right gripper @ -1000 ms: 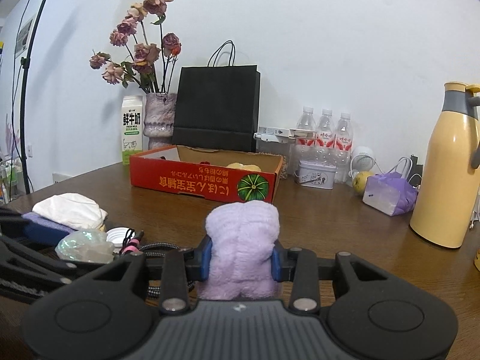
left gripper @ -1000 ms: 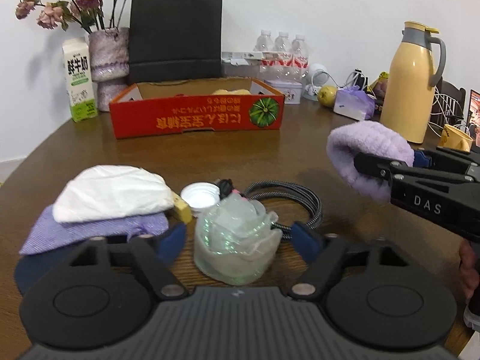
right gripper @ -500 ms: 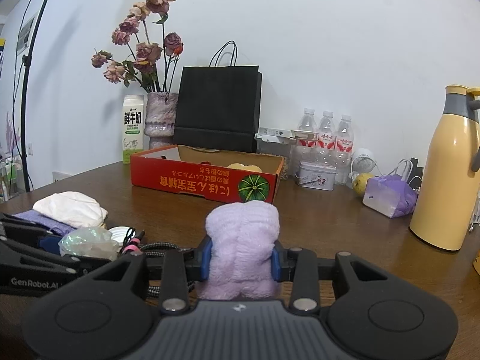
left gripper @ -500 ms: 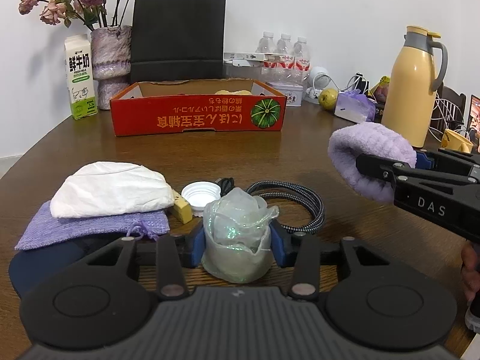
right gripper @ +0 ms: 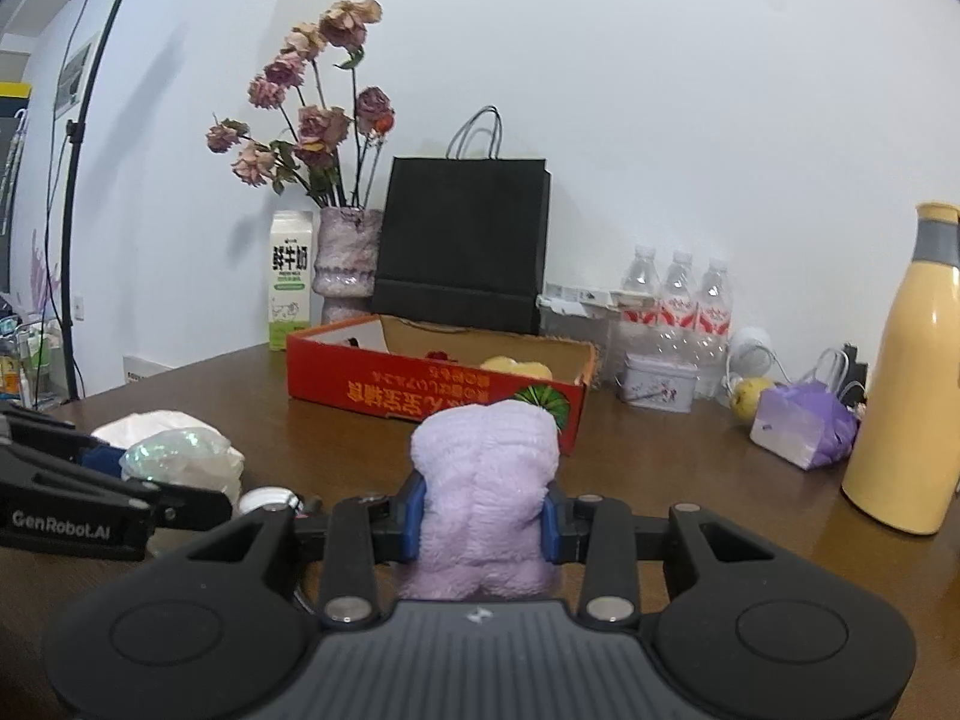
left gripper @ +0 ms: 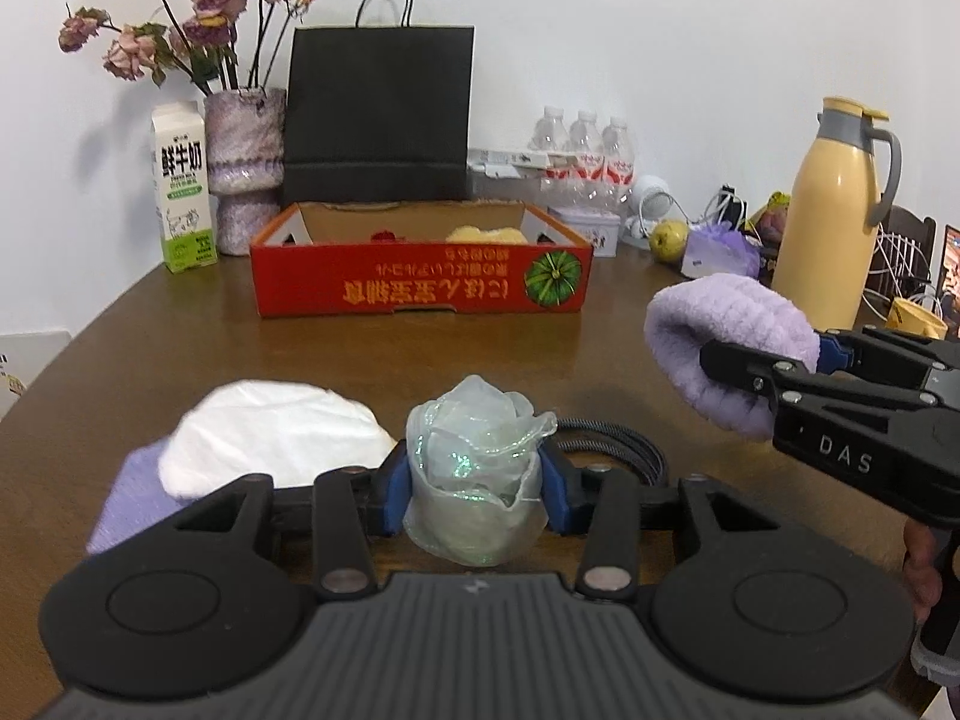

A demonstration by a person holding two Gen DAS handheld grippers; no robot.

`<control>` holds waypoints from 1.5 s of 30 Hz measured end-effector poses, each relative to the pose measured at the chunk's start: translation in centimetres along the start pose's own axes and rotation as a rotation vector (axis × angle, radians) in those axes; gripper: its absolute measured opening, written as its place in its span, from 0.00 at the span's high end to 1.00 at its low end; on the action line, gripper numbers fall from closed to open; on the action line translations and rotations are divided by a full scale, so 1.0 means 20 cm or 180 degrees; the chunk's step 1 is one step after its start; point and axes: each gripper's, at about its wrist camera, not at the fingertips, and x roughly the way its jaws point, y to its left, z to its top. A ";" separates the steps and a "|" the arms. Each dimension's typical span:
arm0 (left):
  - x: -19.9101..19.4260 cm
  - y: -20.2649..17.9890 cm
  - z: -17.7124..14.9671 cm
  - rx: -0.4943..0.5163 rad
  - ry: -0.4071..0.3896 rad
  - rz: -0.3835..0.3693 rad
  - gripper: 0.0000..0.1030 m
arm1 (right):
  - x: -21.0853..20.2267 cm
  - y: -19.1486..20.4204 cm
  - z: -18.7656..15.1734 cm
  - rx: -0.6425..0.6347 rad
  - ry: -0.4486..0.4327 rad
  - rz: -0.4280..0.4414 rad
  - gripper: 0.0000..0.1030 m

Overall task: Organize objects
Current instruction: 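Carry the cup in the left tool and towel in the right tool toward the red box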

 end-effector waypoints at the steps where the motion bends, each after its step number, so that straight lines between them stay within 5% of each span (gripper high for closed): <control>1: 0.00 0.01 0.01 0.0002 -0.0017 0.0004 0.58 | 0.00 0.01 0.01 -0.0010 -0.0011 0.0012 0.67; 23: 0.00 0.17 0.31 0.0039 -0.0251 0.0104 0.57 | 0.12 0.12 0.27 -0.0076 -0.0194 0.0098 0.67; 45: 0.24 0.25 0.56 0.0047 -0.0245 0.0153 0.57 | 0.43 0.08 0.44 0.0051 -0.0239 0.0236 0.67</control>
